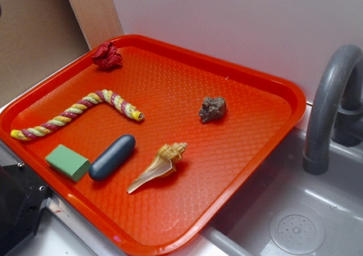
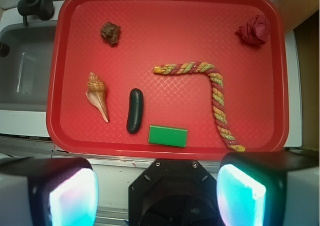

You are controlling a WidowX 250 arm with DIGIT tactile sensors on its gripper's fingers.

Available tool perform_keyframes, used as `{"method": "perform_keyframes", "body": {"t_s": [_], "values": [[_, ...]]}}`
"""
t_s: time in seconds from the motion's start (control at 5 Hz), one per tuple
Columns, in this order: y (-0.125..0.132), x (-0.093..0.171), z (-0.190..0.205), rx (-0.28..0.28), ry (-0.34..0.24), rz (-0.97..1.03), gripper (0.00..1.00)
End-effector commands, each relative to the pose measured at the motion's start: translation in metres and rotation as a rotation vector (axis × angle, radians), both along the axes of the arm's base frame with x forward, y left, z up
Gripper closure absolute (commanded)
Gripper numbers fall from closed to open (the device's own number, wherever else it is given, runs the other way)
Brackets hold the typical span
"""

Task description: Grab the multicolored rope.

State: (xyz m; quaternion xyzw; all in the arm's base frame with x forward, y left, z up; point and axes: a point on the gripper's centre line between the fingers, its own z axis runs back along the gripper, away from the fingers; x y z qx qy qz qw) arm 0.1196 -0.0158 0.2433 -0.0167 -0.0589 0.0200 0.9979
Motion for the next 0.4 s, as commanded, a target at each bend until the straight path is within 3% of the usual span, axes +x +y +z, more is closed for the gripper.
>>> {"method": "perform_keyframes", "body": {"t_s": [0.0, 0.2], "values": [[0.0, 0.0, 0.0, 0.0, 0.0, 0.0, 0.0], [-0.007, 0.019, 0.003, 0.074, -0.152, 0.254, 0.0]]}}
